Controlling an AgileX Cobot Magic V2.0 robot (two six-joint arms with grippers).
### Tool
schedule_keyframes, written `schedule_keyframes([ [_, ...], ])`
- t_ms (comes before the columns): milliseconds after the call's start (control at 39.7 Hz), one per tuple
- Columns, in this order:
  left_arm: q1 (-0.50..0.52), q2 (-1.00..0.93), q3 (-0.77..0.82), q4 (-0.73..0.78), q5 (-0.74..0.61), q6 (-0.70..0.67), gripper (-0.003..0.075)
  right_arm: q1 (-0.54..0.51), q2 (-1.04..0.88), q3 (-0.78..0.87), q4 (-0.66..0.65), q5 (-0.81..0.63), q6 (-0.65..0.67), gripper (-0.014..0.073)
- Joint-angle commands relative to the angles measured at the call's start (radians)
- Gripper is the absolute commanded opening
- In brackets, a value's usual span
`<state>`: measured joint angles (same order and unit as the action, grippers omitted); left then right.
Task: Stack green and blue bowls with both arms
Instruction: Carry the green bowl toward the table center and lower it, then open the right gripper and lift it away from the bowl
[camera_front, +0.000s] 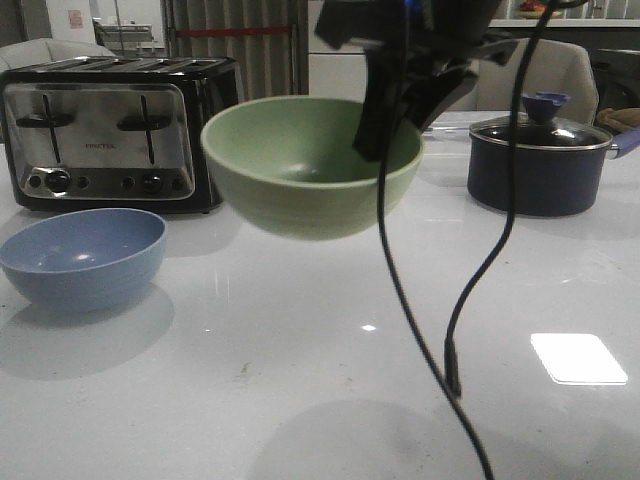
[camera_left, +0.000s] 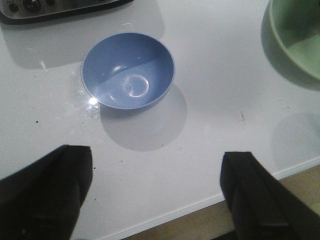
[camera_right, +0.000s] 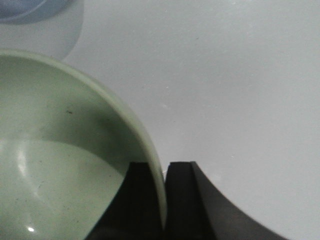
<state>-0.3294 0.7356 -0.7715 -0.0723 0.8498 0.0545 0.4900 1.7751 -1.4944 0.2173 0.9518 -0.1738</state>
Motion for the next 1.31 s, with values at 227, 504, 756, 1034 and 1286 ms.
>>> schedule_keyframes([
  [227, -0.008, 0.001, -0.034, -0.012, -0.072, 0.003, 0.0581, 0.021, 0.132, -0.037, -0.076, -0.041, 0.019, 0.0067],
  [504, -0.008, 0.001, -0.034, -0.012, -0.072, 0.003, 0.0581, 0.021, 0.175, -0.037, -0.079, -0.056, 0.019, 0.0384],
  [756, -0.008, 0.001, -0.034, -0.012, -0.072, 0.003, 0.0581, 0.021, 0.029, -0.036, -0.073, -0.109, 0.019, 0.047],
  [1034, -0.008, 0.001, -0.034, -0.012, -0.072, 0.003, 0.0581, 0.024, -0.316, 0.115, -0.07, -0.156, -0.02, 0.0462],
  [1286, -0.008, 0.001, -0.034, -0.012, -0.072, 0.003, 0.0581, 0.024, -0.674, 0.409, -0.07, -0.276, -0.046, 0.0462],
])
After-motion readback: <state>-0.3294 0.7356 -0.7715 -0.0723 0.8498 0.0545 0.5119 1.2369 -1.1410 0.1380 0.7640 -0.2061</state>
